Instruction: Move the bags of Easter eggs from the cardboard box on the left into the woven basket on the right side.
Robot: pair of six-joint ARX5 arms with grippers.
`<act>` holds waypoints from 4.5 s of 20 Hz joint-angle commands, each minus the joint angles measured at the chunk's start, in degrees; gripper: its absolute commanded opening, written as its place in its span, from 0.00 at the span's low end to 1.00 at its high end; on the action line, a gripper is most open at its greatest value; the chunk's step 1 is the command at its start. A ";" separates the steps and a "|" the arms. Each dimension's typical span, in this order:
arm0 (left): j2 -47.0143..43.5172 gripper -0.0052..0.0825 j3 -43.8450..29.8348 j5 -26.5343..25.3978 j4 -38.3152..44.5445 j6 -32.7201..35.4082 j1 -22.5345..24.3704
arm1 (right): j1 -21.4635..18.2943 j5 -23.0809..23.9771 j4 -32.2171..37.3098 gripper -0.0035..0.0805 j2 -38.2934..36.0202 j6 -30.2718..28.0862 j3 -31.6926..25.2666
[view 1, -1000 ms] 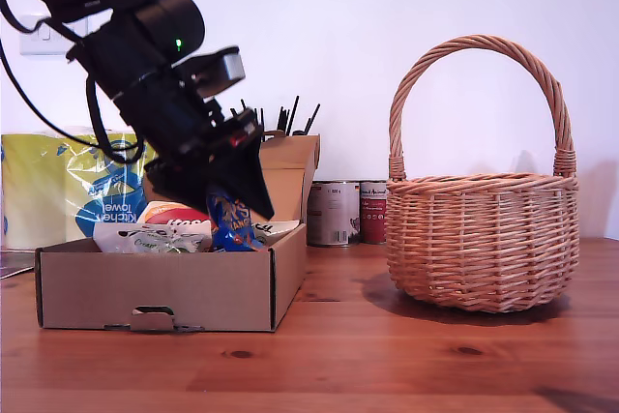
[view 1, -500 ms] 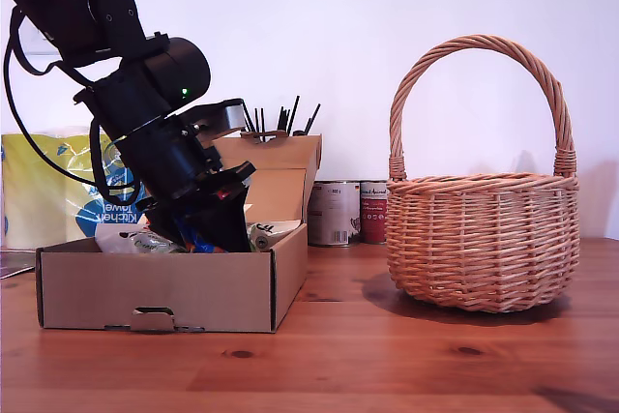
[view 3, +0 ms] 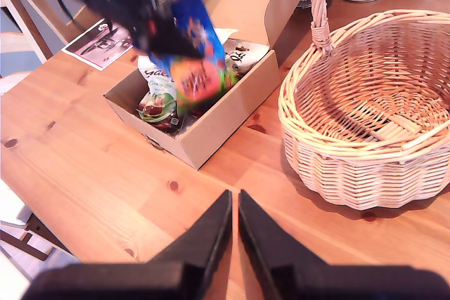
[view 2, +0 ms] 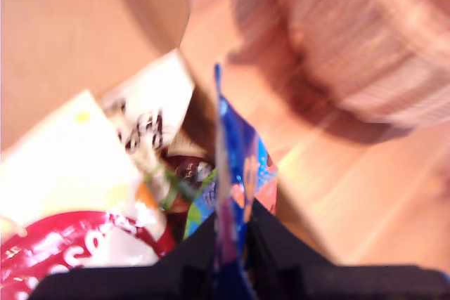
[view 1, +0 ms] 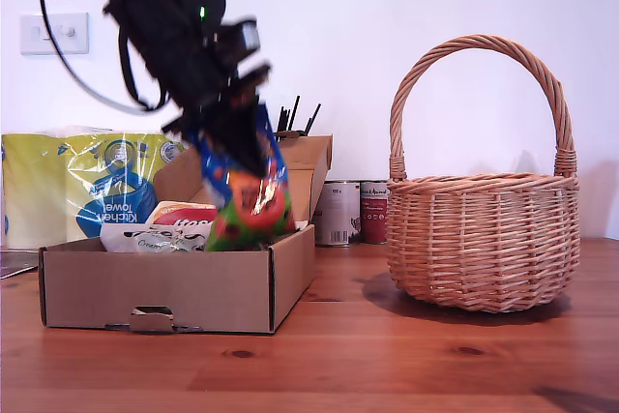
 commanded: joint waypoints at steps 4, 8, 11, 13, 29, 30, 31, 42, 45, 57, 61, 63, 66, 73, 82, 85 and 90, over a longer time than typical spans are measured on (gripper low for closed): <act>1.09 0.03 5.51 5.07 -6.95 -3.26 0.90 | 0.24 0.00 0.44 0.03 -0.07 -0.11 0.52; 1.09 0.03 5.55 19.69 -5.79 -9.62 3.50 | 0.24 0.00 0.44 0.03 -0.07 -0.11 0.52; 1.09 0.03 5.55 27.78 0.74 -16.00 2.95 | 0.24 0.00 0.48 0.03 -0.07 -0.22 0.52; 1.11 0.03 5.55 28.28 6.40 -21.20 0.48 | 0.24 0.00 0.52 0.03 -0.07 -0.24 0.52; 7.48 0.03 5.53 9.84 26.23 -45.20 -14.86 | 0.22 0.00 1.25 0.03 0.57 -0.50 0.52; 8.81 0.03 5.53 9.60 27.89 -46.97 -15.28 | 0.22 0.00 1.22 0.03 0.57 -1.03 0.52; 9.79 0.03 5.53 8.90 29.66 -49.05 -15.74 | 0.22 0.00 1.11 0.03 0.57 -1.70 0.52; 11.06 0.03 5.53 0.83 34.91 -51.06 -16.48 | 0.22 0.00 0.61 0.03 0.57 -1.79 0.52; 11.06 0.23 5.53 1.44 34.75 -49.72 -16.52 | 0.22 0.00 0.81 0.03 0.59 -1.97 0.52; 6.27 0.03 7.32 16.15 25.49 -37.33 -12.33 | 0.22 0.00 0.52 0.03 0.68 -1.95 0.52; 0.48 0.03 7.32 14.99 10.32 -21.00 -8.44 | 0.22 0.00 0.17 0.03 0.68 -1.95 0.52; -1.99 0.03 7.32 11.56 2.03 -9.18 -6.36 | 0.22 0.00 0.04 0.03 0.68 -1.92 0.52; -4.48 0.03 7.32 5.35 -9.94 11.76 -3.23 | 0.22 0.00 -0.07 0.03 0.68 -1.95 0.52; -4.57 0.04 7.30 -3.48 -25.14 24.63 6.99 | 0.22 0.00 -0.04 0.03 0.68 -1.95 0.52; -11.80 0.04 6.25 -4.42 -8.17 4.37 10.69 | 0.22 0.02 -0.04 0.03 0.96 -1.95 0.52; -18.99 0.04 -0.92 -5.11 1.75 0.52 9.90 | 0.22 0.46 -0.02 0.03 1.66 -1.95 0.52; -34.05 0.04 -26.16 -5.49 24.35 -0.48 9.79 | 0.22 0.98 0.33 0.03 2.56 -1.95 0.52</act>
